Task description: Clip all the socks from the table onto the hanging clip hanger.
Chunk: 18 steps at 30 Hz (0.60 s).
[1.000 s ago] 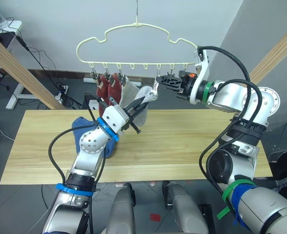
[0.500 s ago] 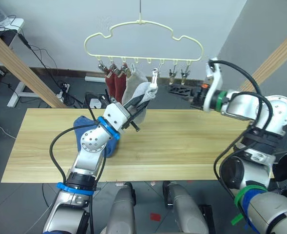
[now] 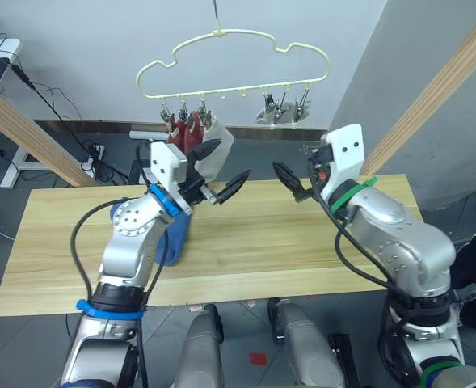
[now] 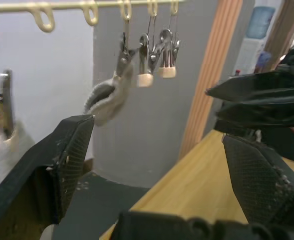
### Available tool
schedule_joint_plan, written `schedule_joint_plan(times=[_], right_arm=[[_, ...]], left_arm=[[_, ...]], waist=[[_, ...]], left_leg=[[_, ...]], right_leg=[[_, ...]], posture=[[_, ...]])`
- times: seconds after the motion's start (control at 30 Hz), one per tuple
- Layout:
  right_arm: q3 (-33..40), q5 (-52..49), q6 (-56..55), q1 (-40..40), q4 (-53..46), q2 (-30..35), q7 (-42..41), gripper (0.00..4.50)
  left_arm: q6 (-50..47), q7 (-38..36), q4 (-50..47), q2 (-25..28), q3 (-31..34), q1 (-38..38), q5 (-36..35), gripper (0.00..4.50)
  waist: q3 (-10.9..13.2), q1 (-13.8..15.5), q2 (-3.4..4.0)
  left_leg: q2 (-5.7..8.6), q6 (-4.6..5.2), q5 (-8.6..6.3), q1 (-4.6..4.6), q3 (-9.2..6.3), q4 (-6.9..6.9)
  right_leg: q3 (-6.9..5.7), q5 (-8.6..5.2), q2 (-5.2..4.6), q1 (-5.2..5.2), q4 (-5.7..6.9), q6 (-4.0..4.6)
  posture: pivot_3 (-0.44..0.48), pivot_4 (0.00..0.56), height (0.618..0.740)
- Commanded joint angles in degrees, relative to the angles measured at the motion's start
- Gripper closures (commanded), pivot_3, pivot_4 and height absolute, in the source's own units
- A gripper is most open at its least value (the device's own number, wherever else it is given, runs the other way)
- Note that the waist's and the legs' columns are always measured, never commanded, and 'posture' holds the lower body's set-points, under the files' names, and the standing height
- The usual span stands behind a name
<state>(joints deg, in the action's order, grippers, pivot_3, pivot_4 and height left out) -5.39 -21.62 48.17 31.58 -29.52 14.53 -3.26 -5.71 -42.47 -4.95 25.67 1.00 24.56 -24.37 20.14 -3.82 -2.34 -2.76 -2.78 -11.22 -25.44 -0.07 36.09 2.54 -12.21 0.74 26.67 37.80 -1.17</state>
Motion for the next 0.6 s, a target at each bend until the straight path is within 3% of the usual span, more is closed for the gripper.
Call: schedule_joint_plan(times=[0.03, 0.13, 0.23, 0.6], right_arm=[[-1.1, 5.8, -7.6, 0.0, -0.3, -2.2, 2.8, 0.00], [-3.0, 9.7, -11.6, 0.4, 2.0, -3.6, 3.0, 0.59], [-3.4, 12.9, -14.4, 1.4, 4.1, -4.7, 3.6, 1.64], [-2.7, 18.1, -19.2, 3.6, 10.1, -10.1, 4.7, 1.64]], left_arm=[[-6.0, -2.3, -7.4, 3.4, 4.1, -3.7, -6.4, 0.01], [-9.4, -4.1, -12.8, 6.5, 7.3, -8.4, -11.3, 0.00], [-10.2, -3.5, -16.1, 7.8, 8.6, -10.7, -11.7, 0.00], [-10.2, 2.1, -20.5, 6.1, 7.5, -11.0, -8.1, 0.00]], waist=[[0.0, 0.0, 0.00], [0.0, 0.2, 0.03], [0.1, 0.8, 0.10], [0.1, 2.2, 0.10]], left_leg=[[0.00, 0.00, 0.00, 0.00, 0.01, 0.00], [-0.04, 0.00, 0.00, -0.01, 0.04, -0.02], [-0.03, -0.01, 0.00, -0.01, 0.05, -0.03], [0.00, -0.02, 0.01, -0.04, 0.05, -0.03]], right_leg=[[0.01, 0.00, 0.00, 0.00, -0.01, 0.00], [0.03, -0.01, -0.01, 0.06, -0.03, 0.01], [0.03, -0.01, -0.02, 0.07, -0.04, 0.02], [0.03, -0.01, -0.04, 0.07, -0.08, 0.02]], posture=[[-0.031, 0.375, 0.740], [-0.013, 0.376, 0.740], [0.001, 0.377, 0.740], [0.038, 0.365, 0.740]])
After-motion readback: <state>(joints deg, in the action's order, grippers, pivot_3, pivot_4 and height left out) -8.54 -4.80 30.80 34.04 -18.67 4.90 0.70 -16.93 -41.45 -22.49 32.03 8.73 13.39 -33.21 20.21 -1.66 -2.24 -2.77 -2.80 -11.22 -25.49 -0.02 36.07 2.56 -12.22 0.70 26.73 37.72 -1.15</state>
